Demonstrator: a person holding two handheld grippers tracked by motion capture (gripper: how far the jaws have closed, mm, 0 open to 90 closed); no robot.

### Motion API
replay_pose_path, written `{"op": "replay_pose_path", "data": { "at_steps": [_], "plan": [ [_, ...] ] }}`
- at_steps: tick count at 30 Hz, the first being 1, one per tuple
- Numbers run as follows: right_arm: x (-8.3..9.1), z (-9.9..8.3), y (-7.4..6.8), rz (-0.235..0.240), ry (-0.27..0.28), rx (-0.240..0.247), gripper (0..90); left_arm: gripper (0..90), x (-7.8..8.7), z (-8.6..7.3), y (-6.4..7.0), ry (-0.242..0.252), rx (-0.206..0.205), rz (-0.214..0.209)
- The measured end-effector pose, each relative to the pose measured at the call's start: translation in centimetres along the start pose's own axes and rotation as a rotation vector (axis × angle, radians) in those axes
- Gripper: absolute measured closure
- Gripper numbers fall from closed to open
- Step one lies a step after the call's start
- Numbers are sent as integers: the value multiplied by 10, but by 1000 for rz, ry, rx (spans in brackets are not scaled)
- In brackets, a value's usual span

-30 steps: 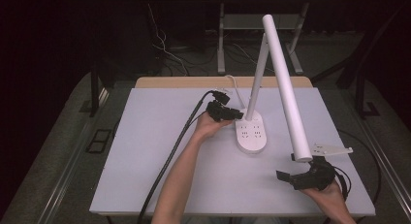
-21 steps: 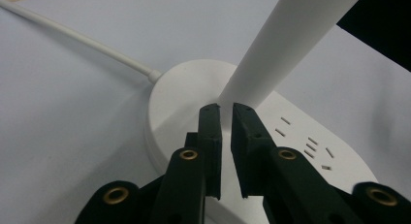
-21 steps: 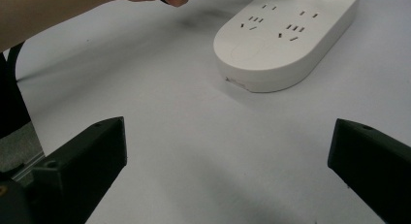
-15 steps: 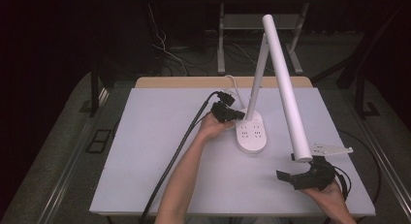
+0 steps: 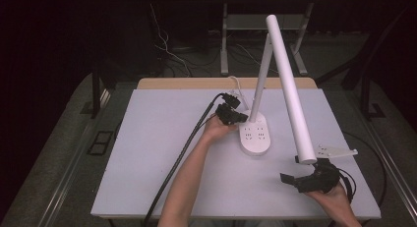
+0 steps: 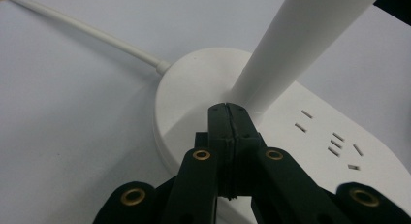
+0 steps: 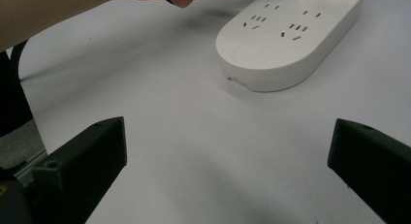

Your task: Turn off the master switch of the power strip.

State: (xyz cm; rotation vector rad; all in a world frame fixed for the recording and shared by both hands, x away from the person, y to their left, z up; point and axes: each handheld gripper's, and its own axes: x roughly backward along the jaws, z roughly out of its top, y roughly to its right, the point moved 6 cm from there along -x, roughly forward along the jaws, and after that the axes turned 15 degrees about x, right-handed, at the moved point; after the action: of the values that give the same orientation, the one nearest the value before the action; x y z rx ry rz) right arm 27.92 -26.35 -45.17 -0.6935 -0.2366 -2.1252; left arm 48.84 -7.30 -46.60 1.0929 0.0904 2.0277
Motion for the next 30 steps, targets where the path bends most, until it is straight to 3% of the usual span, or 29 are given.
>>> {"op": "replay_pose_path", "data": {
  "at_steps": [7,9,12,21,26,30],
  "plan": [
    [0,0,-1,0,3,3,0,900,0,0,0,-5,9,12],
    [0,0,-1,0,2,4,0,900,0,0,-1,-7,27,2],
    [0,1,-2,-1,4,6,0,900,-2,0,-2,16,93,-10],
    [1,2,-3,-4,7,15,0,900,-2,0,-3,6,121,-14],
    [2,1,-4,-3,7,11,0,900,-1,-2,-7,20,169,-63],
    [2,1,-2,-6,12,13,0,900,-1,-2,-5,18,141,-45]
  ]
}}
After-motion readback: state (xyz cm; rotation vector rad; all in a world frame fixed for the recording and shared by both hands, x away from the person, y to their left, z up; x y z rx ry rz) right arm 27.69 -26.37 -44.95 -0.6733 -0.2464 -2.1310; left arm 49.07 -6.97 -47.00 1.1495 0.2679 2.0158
